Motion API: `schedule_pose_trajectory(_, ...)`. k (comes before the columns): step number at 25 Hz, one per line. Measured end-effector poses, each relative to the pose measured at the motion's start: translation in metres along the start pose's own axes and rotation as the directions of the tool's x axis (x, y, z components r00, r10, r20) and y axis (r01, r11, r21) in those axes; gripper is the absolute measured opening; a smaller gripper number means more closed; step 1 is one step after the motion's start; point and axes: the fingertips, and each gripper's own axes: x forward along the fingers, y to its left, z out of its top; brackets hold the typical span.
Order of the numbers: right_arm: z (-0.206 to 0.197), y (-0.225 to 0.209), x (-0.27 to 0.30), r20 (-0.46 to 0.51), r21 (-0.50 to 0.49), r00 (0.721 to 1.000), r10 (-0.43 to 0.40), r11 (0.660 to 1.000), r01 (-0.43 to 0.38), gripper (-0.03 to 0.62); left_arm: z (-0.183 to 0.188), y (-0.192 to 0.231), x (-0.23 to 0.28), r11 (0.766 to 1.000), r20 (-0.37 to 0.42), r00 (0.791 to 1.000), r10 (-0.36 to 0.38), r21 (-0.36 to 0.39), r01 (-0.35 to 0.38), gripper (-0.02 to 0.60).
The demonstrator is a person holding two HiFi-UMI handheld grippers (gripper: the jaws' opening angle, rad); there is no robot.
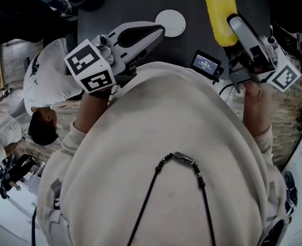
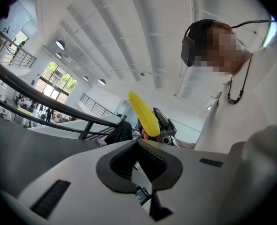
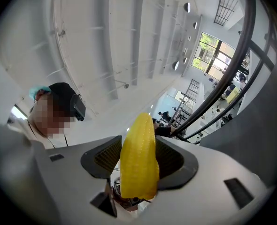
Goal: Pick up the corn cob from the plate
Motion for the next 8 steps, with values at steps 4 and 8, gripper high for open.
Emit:
schedule_pose_trajectory(4,0.0,-0.001,0.001,0.003,0.007,1.0,0.0,1.0,0.0,0.238,0.0,0.0,-0.001,1.0,0.0,1.0,0.003,-0.005,-0.003,0.002)
schedule_pose_trajectory(8,-0.006,0.002,0.009,-0.002,0.009,1.0,0.005,1.0,-0.005,0.238,0.0,0.002,-0.011,1.0,0.003,1.0,0.008,-0.007,-0.008,0.002)
